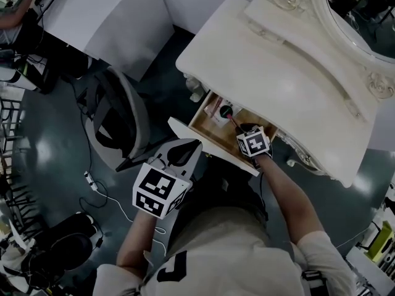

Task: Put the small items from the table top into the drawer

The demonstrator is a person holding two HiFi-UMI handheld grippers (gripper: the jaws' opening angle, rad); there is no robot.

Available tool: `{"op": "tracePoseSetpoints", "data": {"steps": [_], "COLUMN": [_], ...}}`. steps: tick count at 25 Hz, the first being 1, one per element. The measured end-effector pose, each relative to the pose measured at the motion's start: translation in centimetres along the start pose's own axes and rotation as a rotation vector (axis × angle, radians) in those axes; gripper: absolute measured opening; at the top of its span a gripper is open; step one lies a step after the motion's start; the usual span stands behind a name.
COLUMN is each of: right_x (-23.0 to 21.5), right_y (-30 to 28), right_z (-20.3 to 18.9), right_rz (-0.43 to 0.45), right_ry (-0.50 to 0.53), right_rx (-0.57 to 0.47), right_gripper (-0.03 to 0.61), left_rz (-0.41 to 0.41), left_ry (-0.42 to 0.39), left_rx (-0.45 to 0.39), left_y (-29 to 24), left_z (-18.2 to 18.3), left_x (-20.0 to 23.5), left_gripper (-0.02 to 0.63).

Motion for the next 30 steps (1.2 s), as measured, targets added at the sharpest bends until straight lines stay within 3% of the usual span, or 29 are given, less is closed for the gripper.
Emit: {"op": "tracePoseSetpoints", "data": {"steps": [8,12,18,22,26,30], "right_x": [-0.2,-0.1,0.2,-0.1,-0.7,-1.7], "right_y": [1.4,4.9,13.0,18.8,23.9,27.8], "right_z": [0.7,2.4,5.0,5.8,4.9,3.4], "right_rz": [-0.040,0.000,0.102,0.131,0.122,0.097], "right_ry": [0.014,-0.021,-0.126,-0.272,-0.373,-0.411], "right_rx": [-0.048,-0.148,-0.340,-0.466,-0.568,-0.643], "right_gripper": [0.060,0.060,0.041,0.040,0.037,0.032], "left_rz": [-0.009,-0.027,-0.078,-0.132,-0.201,-0.270], "left_ry": [-0.007,-0.035,-0.086,-0.122,-0.165,-0.223], "left_rx": [-0.016,-0.035,-0.049,-0.053,-0.045,-0.024], "left_y": [0.6,0.2,-1.1,-1.9,-3.2,-5.0], "left_z": [0.0,1.1,2.9,3.7,4.5,5.4], "left_x": [0.3,0.1,-0.8,-1.6,-3.2,-5.4], "left_gripper": [0.066,0.066,0.064,0.064,0.064,0.064]}}
Point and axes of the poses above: the fingertips, and each gripper's own axes: y backward along the fingers, x to its left, z out of its top, the point moved 6 cm from there along y, backward along the fingers, and after that the axes turned 14 degrees about -z, right-handed, at the moved point
